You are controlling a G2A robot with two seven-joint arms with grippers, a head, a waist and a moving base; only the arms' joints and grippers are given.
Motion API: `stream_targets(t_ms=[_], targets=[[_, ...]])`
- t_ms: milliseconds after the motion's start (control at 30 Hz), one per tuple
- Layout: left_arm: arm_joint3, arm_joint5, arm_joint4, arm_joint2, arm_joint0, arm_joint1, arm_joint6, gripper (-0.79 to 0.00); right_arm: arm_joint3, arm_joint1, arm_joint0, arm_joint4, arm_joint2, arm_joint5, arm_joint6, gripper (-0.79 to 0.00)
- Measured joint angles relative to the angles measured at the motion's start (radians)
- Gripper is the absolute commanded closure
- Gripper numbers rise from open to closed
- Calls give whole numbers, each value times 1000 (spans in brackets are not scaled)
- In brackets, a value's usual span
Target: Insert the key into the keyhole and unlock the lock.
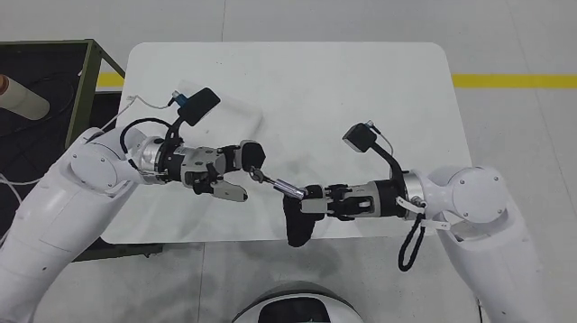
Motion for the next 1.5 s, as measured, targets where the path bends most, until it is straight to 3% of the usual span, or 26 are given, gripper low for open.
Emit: stream_targets(t_ms=[33, 100, 133, 867, 1167, 1500], targets=[[0, 1, 4, -5, 2, 1, -1, -296, 4, 0, 4, 5, -1, 1, 2, 0], [-2, 3, 15, -13, 6, 1, -4, -68, 12, 1, 13, 3, -3, 6, 5, 0], [-5, 5, 20, -14, 8, 1, -5, 0, 14, 1, 17, 2, -4, 8, 4, 0], [-32, 13, 32, -18, 17, -3, -9, 0, -6, 6, 2, 2, -10, 19, -33, 0], [-106, -67, 338, -93, 75, -3, 66, 0, -26, 15, -24, 11, 25, 35, -52, 0], [-156, -260, 681, -117, 103, -5, 278, 0, -24, 22, -21, 12, 24, 48, -54, 0]])
